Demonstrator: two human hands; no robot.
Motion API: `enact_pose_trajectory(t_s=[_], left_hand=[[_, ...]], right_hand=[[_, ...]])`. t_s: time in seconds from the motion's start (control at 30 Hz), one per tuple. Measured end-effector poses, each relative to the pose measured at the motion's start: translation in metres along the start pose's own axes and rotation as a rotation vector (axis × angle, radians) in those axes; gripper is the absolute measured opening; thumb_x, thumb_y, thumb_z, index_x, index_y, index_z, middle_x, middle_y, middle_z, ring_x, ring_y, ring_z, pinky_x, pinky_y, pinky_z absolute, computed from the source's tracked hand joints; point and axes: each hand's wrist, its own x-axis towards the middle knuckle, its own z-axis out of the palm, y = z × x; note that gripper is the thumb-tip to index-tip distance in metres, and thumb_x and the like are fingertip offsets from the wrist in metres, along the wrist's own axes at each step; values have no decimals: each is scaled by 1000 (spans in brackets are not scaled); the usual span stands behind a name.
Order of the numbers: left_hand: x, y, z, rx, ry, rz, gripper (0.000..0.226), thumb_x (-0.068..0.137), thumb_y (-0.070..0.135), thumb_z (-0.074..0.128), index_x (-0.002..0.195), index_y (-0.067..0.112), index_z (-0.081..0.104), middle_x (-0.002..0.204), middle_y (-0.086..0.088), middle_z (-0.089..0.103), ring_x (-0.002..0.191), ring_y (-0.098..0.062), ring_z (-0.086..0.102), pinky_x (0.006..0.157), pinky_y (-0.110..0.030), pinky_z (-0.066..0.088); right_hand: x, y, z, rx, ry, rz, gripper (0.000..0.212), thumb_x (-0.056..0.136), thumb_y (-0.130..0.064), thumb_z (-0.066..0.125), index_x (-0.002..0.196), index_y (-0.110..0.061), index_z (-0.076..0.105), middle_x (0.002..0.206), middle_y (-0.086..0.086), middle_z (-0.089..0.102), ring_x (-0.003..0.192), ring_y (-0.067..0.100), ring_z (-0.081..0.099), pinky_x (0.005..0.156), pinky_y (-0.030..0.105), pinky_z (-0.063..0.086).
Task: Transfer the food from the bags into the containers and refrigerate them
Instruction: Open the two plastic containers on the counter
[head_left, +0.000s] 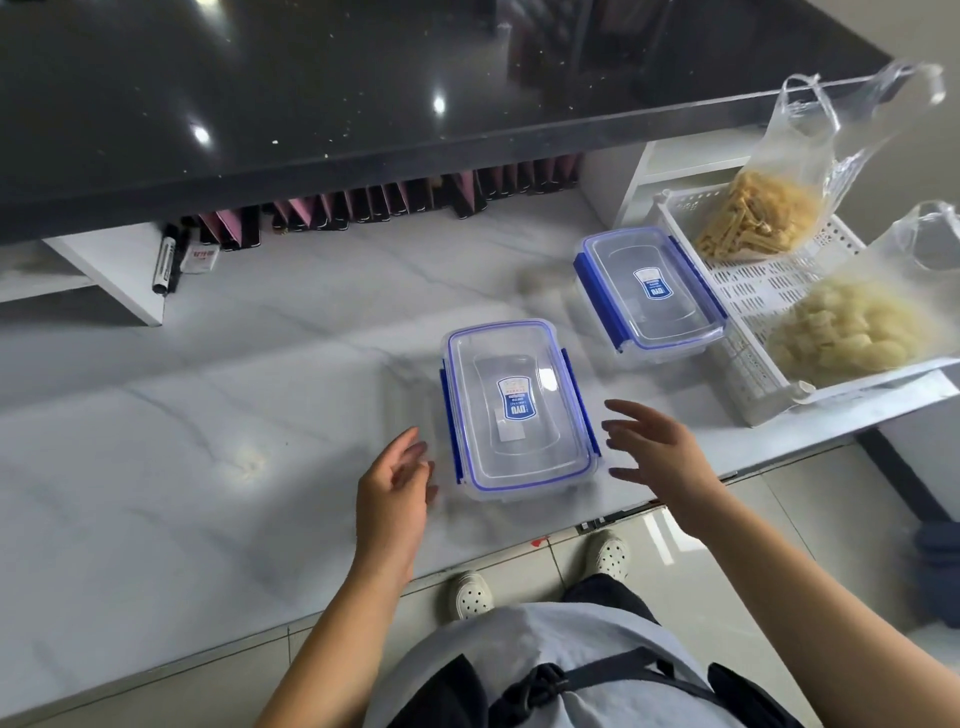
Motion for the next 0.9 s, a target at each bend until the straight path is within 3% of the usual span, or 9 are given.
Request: enact_pose_trajectory(t_s=[0.03,0.1,0.2,0.3,0.37,0.43,0.57,0.67,0.9], left_hand=[[-1,-1,-3,128,2,91,40,97,8,57,128,33,60,132,1,64,115,-15,64,96,-33,52],[-7,-1,-5,332,-106,258,49,95,21,65,141,32,51,144,13,52,128,-6,52,106,-25,41],[-9,0,3,641,-347,472,90,81,50,73,155,34,25,153,23,26,141,7,21,115,-17,20],[-3,-7,14,889,-366,547,111,65,73,63,156,40,9,159,15,20,148,-8,14,122,-32,20],[0,-8,19,899,-322,540,110,64,73,63,155,42,9,158,5,28,149,-22,21,118,-44,28],[0,-8,23,884,-290,507,107,65,70,64,154,44,9,157,1,31,148,-25,22,116,-46,30],[-4,-4,26,849,-262,487,110,69,66,71,154,47,4,163,2,19,152,-21,9,120,-46,25],[-10,3,27,807,-241,439,111,74,54,79,151,54,-1,166,12,3,152,-8,-7,124,-39,13],[-6,8,23,726,-209,317,109,75,47,82,152,53,5,162,18,8,151,-6,-1,122,-46,23]], right_hand=[[-3,0,-1,-82,-29,-65,35,96,-16,63,127,-33,61,123,3,67,112,18,63,92,40,54],[-9,3,-5,-304,-139,-223,61,86,-31,75,138,-48,48,136,-10,58,126,6,53,103,33,44],[-10,11,-3,-721,-280,-454,97,76,-48,80,148,-59,16,155,-24,30,144,7,28,117,33,25],[-5,15,7,-867,-263,-532,101,77,-52,77,148,-58,4,159,-23,16,152,18,13,121,37,16],[-3,15,12,-859,-240,-540,98,79,-51,76,147,-58,5,162,-14,18,153,19,9,122,40,16],[0,16,14,-837,-212,-561,95,79,-51,76,147,-58,9,163,-10,20,153,19,7,122,43,16],[2,25,19,-738,-184,-590,92,80,-48,77,146,-58,14,162,-15,18,152,10,0,122,42,15],[4,28,26,-718,-178,-632,96,79,-46,78,147,-60,11,160,-16,17,153,10,-2,120,36,11],[24,19,34,-725,-241,-631,101,78,-42,80,147,-62,10,160,-15,19,153,15,4,120,43,16]])
